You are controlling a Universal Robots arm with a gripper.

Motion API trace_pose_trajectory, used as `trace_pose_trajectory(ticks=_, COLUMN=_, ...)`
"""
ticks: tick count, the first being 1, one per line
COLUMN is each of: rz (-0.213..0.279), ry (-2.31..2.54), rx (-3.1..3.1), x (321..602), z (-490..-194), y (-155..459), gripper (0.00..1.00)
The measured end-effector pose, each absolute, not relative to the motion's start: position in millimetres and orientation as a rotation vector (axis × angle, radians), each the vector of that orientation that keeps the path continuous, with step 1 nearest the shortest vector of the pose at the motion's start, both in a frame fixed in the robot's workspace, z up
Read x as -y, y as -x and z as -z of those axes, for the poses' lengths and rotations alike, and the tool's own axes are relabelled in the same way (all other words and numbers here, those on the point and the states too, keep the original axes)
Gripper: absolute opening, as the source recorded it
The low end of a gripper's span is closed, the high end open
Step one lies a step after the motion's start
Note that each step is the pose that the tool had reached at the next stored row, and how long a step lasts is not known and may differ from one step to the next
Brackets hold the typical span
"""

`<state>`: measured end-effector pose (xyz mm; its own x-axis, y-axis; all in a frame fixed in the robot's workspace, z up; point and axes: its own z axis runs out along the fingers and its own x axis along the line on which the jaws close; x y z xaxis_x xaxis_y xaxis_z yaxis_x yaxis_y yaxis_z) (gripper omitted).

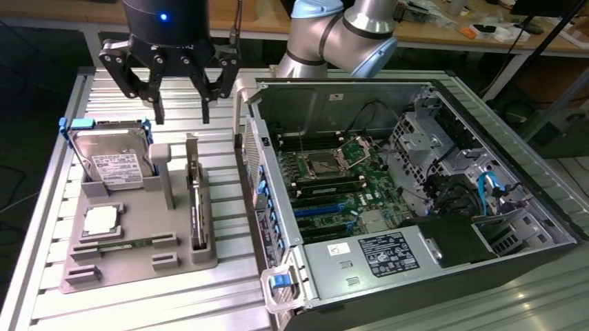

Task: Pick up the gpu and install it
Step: 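Pick up the gpu and move the gpu toward the slot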

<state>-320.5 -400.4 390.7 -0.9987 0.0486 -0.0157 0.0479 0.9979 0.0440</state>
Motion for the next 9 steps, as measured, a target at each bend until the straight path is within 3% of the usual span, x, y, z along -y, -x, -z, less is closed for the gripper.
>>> trace_pose_trajectory(ticks=9, rz=-0.069, ry=-0.010, rx=-3.136, x=411.0, z=-375.4, y=320.6, gripper=0.60)
